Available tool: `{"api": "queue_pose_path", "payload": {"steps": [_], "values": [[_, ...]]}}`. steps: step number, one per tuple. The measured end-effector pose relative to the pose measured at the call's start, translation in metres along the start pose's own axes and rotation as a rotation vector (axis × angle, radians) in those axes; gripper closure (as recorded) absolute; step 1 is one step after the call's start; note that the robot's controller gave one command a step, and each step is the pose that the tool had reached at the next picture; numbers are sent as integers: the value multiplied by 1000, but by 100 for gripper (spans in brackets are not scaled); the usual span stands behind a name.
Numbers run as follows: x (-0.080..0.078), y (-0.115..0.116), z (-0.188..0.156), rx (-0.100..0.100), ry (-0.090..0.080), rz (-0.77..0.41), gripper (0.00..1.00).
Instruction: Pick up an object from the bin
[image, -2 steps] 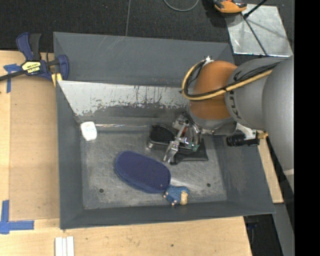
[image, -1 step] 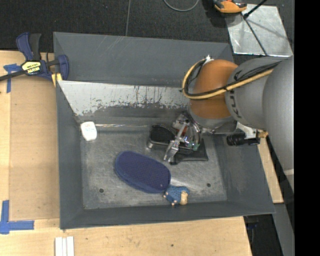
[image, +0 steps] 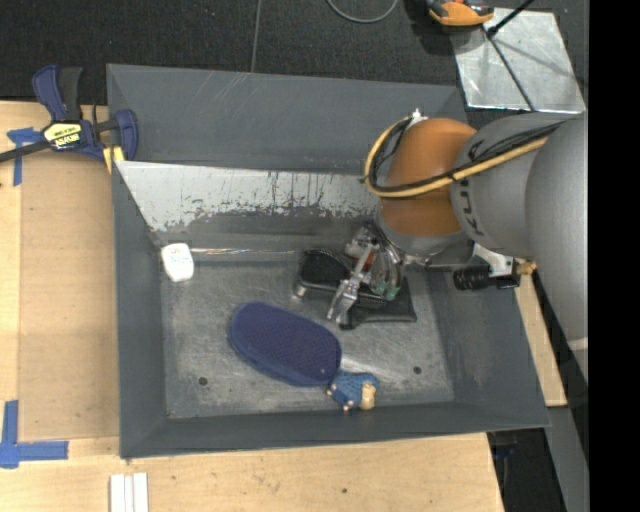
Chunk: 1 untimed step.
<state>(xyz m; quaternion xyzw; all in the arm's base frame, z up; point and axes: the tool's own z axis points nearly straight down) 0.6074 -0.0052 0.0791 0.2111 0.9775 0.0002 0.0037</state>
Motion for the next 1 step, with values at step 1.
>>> {"api": "queue_pose_path", "payload": {"steps": [1], "values": [[-1,0,-1,-1,-2,-2,0]]}}
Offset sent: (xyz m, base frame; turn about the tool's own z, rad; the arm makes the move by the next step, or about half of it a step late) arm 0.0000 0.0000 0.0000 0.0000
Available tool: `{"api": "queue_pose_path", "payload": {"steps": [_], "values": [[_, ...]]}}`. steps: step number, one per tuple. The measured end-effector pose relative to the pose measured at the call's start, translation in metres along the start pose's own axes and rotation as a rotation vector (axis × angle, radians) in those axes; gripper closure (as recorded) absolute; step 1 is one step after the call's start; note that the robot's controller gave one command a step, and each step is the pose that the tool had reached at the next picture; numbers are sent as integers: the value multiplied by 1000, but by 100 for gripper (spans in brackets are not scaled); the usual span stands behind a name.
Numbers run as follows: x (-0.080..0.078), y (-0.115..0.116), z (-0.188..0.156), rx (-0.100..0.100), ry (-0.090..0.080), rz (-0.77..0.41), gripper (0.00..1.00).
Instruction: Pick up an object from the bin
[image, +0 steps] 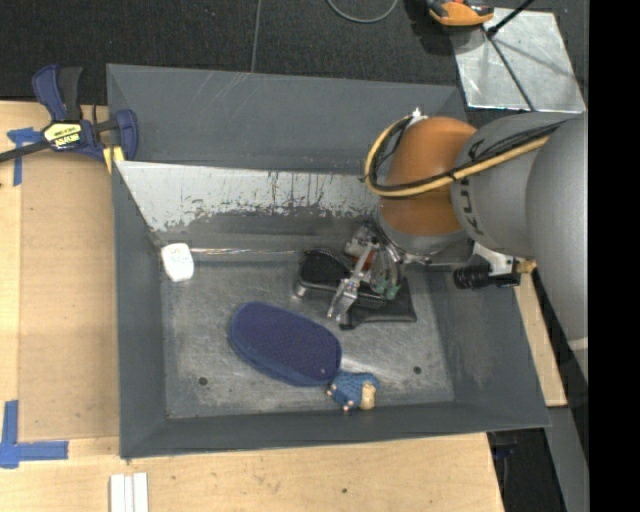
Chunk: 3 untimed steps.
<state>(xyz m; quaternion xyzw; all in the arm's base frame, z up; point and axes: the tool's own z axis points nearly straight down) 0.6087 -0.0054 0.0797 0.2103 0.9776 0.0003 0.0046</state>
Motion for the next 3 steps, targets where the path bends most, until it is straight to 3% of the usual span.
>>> {"api": "queue_pose_path", "payload": {"steps": [1,2,3], "values": [[0,0,-1,2,4,-1,100],[1,-1,-12,3,7,-2,100],[-1,-2,-109,2,6,-5,100]]}}
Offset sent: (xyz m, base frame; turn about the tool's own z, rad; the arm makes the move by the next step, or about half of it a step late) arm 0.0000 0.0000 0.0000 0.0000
